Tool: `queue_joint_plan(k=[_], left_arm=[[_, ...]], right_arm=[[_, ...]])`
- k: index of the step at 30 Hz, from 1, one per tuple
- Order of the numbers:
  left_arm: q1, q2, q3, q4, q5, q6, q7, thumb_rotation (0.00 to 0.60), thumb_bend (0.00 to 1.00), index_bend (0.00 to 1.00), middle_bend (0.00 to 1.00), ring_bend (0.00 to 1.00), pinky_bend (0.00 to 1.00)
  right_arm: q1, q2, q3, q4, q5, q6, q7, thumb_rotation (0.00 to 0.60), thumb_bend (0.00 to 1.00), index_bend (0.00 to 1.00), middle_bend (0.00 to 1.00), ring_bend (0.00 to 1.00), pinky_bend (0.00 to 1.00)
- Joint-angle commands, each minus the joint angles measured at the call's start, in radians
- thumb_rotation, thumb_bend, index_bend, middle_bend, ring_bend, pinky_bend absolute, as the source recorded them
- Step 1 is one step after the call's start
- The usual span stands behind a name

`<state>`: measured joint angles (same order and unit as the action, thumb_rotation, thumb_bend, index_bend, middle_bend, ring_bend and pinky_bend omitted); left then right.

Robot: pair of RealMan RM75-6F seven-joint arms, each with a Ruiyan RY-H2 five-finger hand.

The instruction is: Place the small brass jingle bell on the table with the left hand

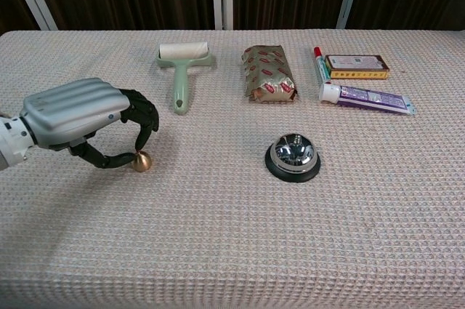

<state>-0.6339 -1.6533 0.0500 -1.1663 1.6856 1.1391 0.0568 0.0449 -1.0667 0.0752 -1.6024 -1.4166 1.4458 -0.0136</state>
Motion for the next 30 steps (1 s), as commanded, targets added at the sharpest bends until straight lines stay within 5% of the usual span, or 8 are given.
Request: queue_joint_plan(k=[1, 30], left_arm=[[-0.001, -0.002, 0.000, 0.002, -0.001, 0.000, 0.000, 0.600, 0.37, 0.55, 0.34, 0.27, 0.42], [0.002, 0.011, -0.003, -0.025, -0.013, 0.010, 0.012, 0.600, 0.43, 0.65, 0.35, 0.27, 0.42]], right_arm=[[0.000, 0.000, 0.000, 0.000, 0.002, -0.002, 0.001, 0.600, 0.18, 0.00, 0.00, 0.00, 0.00], [0.004, 0.005, -0.002, -0.004, 0.006, -0.014, 0.001, 0.600, 0.18, 0.00, 0.00, 0.00, 0.00]])
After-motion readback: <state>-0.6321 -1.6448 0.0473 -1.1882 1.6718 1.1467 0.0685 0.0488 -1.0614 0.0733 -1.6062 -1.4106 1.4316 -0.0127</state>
